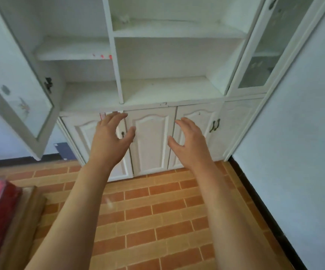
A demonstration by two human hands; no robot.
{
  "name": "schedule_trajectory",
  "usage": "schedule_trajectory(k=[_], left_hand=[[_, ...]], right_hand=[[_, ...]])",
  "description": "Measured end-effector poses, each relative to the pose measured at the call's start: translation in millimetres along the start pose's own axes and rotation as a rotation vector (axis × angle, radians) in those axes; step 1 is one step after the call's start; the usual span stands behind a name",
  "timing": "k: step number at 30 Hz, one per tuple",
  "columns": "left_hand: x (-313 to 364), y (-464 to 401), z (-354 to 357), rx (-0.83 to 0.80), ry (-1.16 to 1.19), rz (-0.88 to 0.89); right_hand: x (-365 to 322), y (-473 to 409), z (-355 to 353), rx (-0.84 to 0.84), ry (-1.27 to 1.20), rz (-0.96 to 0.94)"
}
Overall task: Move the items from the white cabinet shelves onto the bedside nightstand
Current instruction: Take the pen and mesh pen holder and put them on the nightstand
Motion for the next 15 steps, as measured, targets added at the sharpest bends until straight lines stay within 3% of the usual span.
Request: schedule_trajectory(k=[8,15], left_hand=[[32,-29,-60,0.176,-0.153,-0.017],[69,-83,-130,0.312,-0.269,0.093]], right_hand=[[-59,-84,-30,-0.004,-0.037,-0.297],[-118,-134,-56,0.065,-0.026,-0.468]])
Point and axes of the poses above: each hand's wrist, its own y-axis away from the middle knuckle, its own z-axis out of the palm, x = y × z, the point moved 10 cm from there along -y, towards the middle knuckle, and after that the axes turned 1 degree about -z, right-handed, at the moved point
